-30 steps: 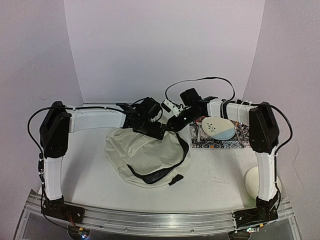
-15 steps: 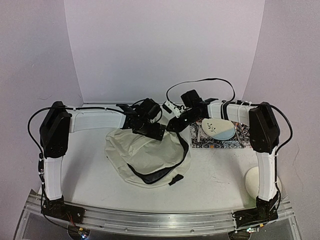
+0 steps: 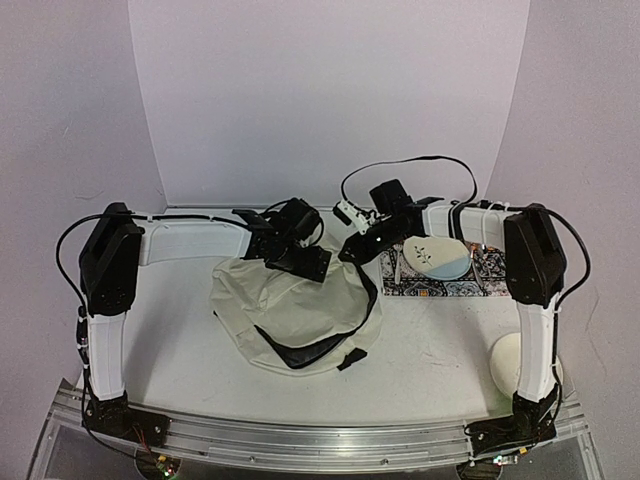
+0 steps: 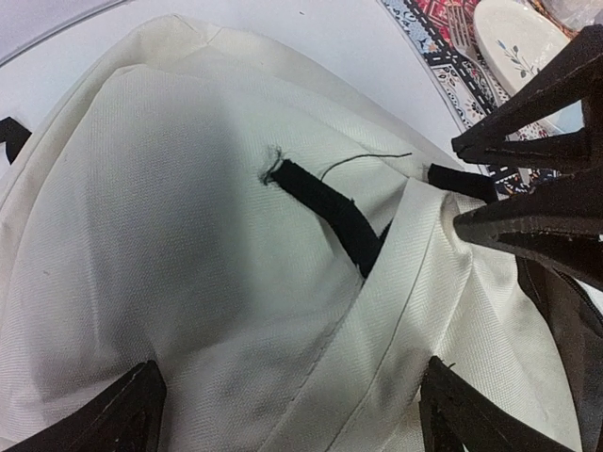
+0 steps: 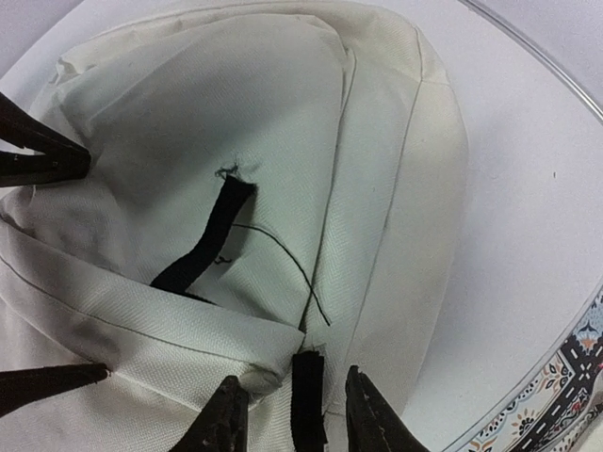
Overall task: Pack the student bag
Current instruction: Pick up the largest pocket of the bag from the student bag.
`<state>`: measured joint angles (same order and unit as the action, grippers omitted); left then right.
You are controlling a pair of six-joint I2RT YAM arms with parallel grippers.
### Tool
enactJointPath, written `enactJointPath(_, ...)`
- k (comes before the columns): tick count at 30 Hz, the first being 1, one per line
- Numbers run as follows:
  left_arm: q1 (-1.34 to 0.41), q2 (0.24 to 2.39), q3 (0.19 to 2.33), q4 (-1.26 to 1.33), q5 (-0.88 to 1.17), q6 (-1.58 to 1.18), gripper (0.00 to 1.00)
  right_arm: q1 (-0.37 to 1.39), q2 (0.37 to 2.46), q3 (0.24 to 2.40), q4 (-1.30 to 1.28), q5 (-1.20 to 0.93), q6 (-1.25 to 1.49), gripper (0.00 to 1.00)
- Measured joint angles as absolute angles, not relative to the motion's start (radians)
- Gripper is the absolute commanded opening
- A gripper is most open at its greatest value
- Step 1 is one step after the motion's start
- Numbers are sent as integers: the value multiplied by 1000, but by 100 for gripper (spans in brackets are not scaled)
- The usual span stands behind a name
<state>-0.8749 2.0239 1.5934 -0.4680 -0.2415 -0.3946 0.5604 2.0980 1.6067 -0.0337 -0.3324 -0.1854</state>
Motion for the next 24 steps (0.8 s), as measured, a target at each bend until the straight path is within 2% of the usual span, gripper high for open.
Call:
enactJointPath(5, -875, 2024, 1593, -463, -239, -398, 95, 542, 2090, 1593, -34, -353, -187, 23)
enactJointPath(20, -870, 2024, 1581, -463, -229, -419, 92, 505, 2083, 1557, -56, -321, -189, 21)
enactJointPath(24, -868, 2024, 1583, -464, -215, -418, 91, 504, 2083, 1558, -55, -355, -186, 12)
